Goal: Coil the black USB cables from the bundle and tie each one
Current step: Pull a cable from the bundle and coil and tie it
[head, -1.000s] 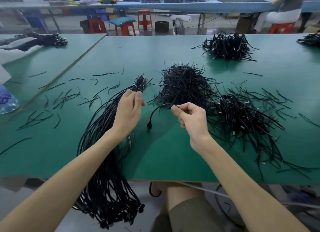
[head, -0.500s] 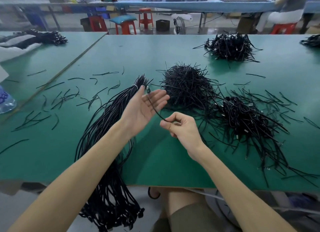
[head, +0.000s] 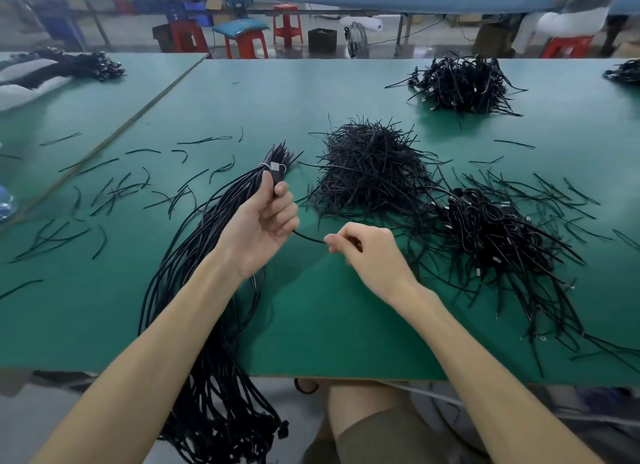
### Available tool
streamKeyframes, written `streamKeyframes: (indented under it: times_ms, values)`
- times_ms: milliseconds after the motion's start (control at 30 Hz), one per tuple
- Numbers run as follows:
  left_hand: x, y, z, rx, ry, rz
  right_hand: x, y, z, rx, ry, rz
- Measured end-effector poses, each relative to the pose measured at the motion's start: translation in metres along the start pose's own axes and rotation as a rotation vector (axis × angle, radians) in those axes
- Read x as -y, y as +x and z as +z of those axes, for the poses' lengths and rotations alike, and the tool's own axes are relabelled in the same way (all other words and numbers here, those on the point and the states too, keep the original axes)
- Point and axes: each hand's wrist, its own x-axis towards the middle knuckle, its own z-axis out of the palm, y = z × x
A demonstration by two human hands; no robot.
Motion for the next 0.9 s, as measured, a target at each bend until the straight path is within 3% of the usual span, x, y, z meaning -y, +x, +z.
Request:
streamKeyframes:
  times_ms: [100, 200, 267, 333, 533, 900]
  values:
    - [0.005, -0.006, 0.004, 0.074, 0.286, 0.012, -0.002, 0.0, -0.001, -0.092, -0.239, 0.017]
    - [0.02, -0.013, 0.014, 0.121, 0.886, 0.09, 0.0, -0.001, 0.005, -0.08, -0.49, 0.016]
    - [0.032, -0.015, 0.016, 0.144, 1.293, 0.235, 0.0, 0.0, 0.006, -0.085, -0.496, 0.026]
    - [0.037, -0.017, 0.017, 0.156, 1.493, 0.348, -0.002, 0.0, 0.004, -0.092, -0.411, 0.052]
    - [0.041, -0.017, 0.026, 0.241, 1.742, 0.324, -0.008, 0.003, -0.001, -0.164, -0.04, 0.041]
    - [0.048, -0.016, 0.016, 0.169, 1.623, 0.411, -0.007, 0.0, -0.003, -0.226, 0.015, -0.013]
